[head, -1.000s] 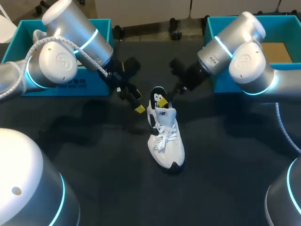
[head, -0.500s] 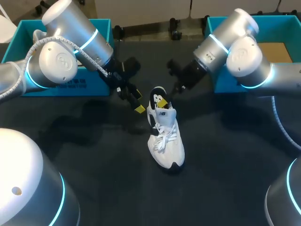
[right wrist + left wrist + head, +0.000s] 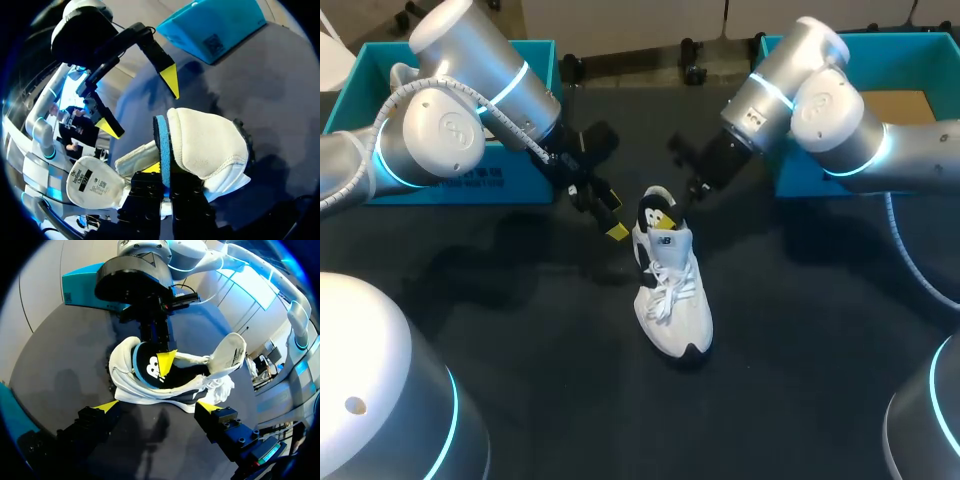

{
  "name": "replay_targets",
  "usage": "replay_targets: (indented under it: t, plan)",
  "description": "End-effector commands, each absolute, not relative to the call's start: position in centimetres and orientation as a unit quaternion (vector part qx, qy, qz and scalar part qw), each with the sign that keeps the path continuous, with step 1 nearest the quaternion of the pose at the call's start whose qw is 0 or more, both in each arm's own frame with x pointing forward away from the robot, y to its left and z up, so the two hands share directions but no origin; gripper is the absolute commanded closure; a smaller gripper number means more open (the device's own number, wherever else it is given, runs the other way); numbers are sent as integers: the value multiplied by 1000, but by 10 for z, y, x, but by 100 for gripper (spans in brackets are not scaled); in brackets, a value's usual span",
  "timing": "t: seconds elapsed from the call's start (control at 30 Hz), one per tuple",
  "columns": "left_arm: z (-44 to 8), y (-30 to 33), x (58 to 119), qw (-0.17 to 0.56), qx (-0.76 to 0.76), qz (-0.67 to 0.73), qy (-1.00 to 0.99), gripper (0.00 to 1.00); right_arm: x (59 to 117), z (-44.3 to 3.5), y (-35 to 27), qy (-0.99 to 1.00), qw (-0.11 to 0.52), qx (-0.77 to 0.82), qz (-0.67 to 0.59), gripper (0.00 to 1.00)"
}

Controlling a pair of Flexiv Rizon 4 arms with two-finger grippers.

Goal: Take the shoe out of the shoebox, open the shoe tongue, remove and reinsert the insole, then place the shoe into the shoebox

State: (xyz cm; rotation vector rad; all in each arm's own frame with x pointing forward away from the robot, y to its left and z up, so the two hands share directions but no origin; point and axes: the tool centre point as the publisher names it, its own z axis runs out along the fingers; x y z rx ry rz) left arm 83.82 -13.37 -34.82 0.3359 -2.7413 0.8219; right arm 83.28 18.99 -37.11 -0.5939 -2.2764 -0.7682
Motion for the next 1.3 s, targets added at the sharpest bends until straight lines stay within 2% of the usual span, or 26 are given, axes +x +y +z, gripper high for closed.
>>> replay_targets:
  t: [0.03, 0.4, 0.43, 0.47, 0.63, 0.7, 1.3]
  plan:
    - [-349, -134, 838, 130, 116, 283, -943, 0, 825, -384, 189, -867, 326, -233, -296, 100]
    - [-349, -134, 838, 130, 116, 283, -943, 0, 820, -383, 185, -870, 317, -238, -293, 100]
    - [-349, -134, 838, 130, 116, 283, -943, 0, 821, -381, 185, -872, 313, -237, -294, 91]
    - [-349, -134, 838, 130, 116, 283, -943, 0, 822, -379, 185, -873, 308, -236, -295, 87]
    - [-349, -134, 838, 130, 116, 283, -943, 0, 827, -371, 185, -879, 293, -232, -297, 82]
    - [-349, -134, 838, 130, 116, 283, -943, 0, 828, -368, 186, -881, 289, -230, -295, 77]
    - [-349, -134, 838, 130, 116, 283, -943, 0, 833, -342, 194, -894, 247, -221, -303, 65]
